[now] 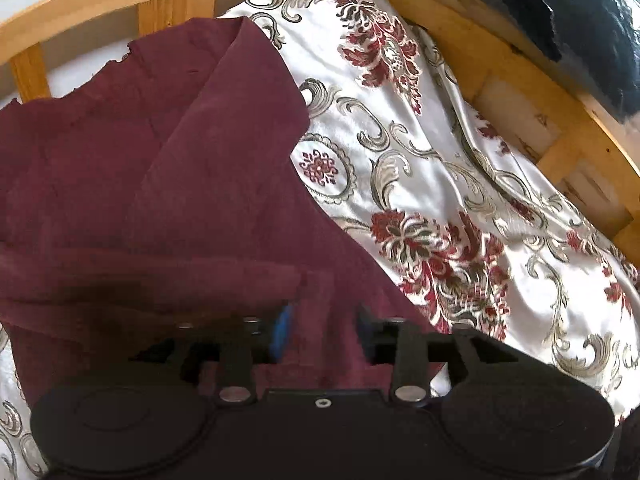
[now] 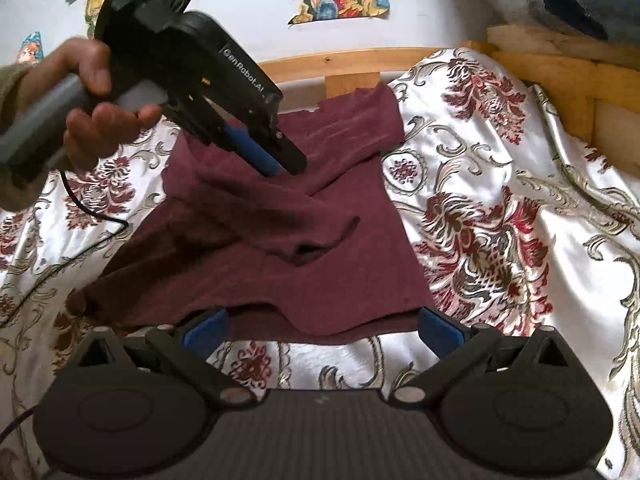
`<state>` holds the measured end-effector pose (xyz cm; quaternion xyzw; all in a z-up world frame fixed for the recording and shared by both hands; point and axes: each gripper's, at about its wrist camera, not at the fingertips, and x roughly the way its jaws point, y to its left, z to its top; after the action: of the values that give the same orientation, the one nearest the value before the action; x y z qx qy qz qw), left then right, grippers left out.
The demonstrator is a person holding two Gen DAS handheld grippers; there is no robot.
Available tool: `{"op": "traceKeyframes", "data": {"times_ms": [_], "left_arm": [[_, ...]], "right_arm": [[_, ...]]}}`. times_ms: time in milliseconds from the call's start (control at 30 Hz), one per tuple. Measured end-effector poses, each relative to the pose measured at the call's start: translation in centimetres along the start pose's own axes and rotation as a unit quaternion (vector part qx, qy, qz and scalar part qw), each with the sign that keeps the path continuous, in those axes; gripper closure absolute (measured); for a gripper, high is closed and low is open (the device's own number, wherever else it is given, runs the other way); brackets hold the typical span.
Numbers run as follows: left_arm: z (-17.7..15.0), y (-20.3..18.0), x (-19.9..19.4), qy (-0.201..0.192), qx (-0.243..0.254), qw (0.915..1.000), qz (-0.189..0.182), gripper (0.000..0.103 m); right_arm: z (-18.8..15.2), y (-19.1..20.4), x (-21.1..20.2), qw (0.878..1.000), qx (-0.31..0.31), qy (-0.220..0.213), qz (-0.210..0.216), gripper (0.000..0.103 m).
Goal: Fold small clothes
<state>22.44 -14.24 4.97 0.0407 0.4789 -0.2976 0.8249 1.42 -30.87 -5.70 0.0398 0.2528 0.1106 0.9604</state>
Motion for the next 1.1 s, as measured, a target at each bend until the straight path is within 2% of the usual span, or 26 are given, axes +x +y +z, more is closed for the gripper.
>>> {"op": "traceKeyframes", "data": {"times_ms": [67,167,300,367,467,600,700,800,867,1000,1067,1100], "left_arm": [[-0.6,0.4,-0.7,-0.017,-0.009,0.9998,0.000,0.038],[-1.9,1.8,-2.9,-0.055,-0.027,0.9982,0.000,0.028],[-4.2,4.4,-6.1,-0.101,-0.058,0.9925,0.038,0.017],[-5.5,6.3,-7.5,-0.113,-0.095,0.9869,0.066,0.008],[-7.1,9.7,-9.3,-0.125,-0.155,0.9760,0.088,0.002],[-9.1,14.3,-10.5,-0.158,-0.201,0.9584,0.127,0.002],[-10.7,18.1,-10.1,-0.184,-0.240,0.9434,0.136,0.004],[-12.1,21.6,-9.3,-0.213,-0.275,0.9310,0.113,0.008],[-11.9,23.8,-8.4,-0.213,-0.285,0.9295,0.097,0.013],[-11.2,26.4,-7.0,-0.226,-0.302,0.9232,0.074,0.024],[-11.3,27.2,-6.7,-0.241,-0.311,0.9175,0.058,0.033],[-11.3,27.4,-6.5,-0.245,-0.308,0.9181,0.050,0.034]], "right_arm": [[0.0,0.1,0.2,1.000,-0.002,0.004,0.003,0.000],[0.5,0.4,0.7,1.000,-0.003,0.006,0.001,0.000],[1.6,0.7,1.2,1.000,-0.011,0.003,0.011,0.000],[2.6,0.7,1.7,1.000,-0.018,0.009,0.013,0.000],[4.7,0.8,2.5,0.998,-0.041,0.033,0.018,0.000],[10.0,1.4,3.2,0.993,-0.096,0.062,0.022,0.000],[15.2,2.6,4.4,0.986,-0.127,0.100,0.031,0.000],[19.9,4.6,7.0,0.979,-0.134,0.151,0.035,0.000],[22.6,6.4,9.7,0.975,-0.129,0.174,0.044,0.000],[25.9,10.6,15.8,0.975,-0.137,0.155,0.080,0.004],[27.0,12.4,19.0,0.974,-0.138,0.136,0.114,0.007],[27.3,13.2,20.5,0.974,-0.134,0.128,0.129,0.009]]}}
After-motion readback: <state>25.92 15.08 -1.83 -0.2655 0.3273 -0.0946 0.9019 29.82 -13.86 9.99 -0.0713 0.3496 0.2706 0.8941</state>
